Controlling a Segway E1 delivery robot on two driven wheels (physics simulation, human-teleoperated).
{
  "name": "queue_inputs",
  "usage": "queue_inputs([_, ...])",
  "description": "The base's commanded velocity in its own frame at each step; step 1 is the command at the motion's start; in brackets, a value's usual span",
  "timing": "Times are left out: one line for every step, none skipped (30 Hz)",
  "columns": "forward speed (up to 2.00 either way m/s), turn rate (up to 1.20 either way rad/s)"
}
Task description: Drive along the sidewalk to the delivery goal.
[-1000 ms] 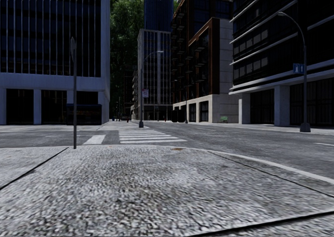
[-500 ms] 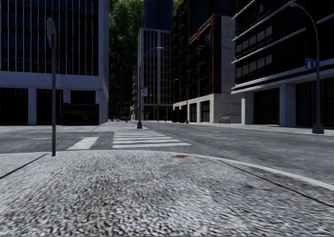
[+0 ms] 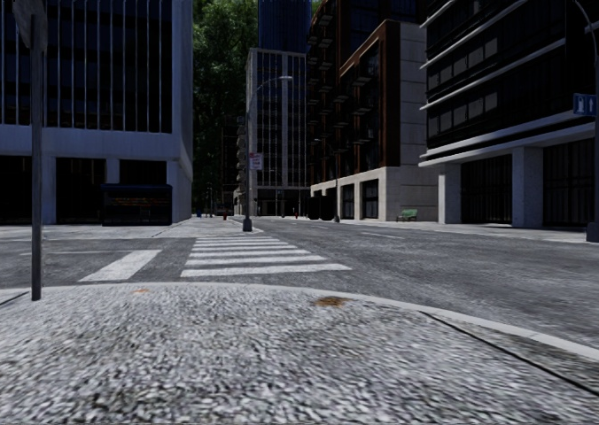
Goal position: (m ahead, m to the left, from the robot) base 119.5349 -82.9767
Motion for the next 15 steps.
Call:
queue_inputs([1.81, 0.00])
queue_inputs([1.81, 0.00])
queue_inputs([1.81, 0.00])
queue_inputs([1.81, 0.00])
queue_inputs([1.82, 0.00])
queue_inputs([1.82, 0.00])
queue_inputs([1.84, 0.00])
queue_inputs([1.84, 0.00])
queue_inputs([1.84, 0.00])
queue_inputs([1.84, 0.00])
queue_inputs([1.85, 0.00])
queue_inputs([1.85, 0.00])
queue_inputs([1.85, 0.00])
queue_inputs([1.85, 0.00])
queue_inputs([1.85, 0.00])
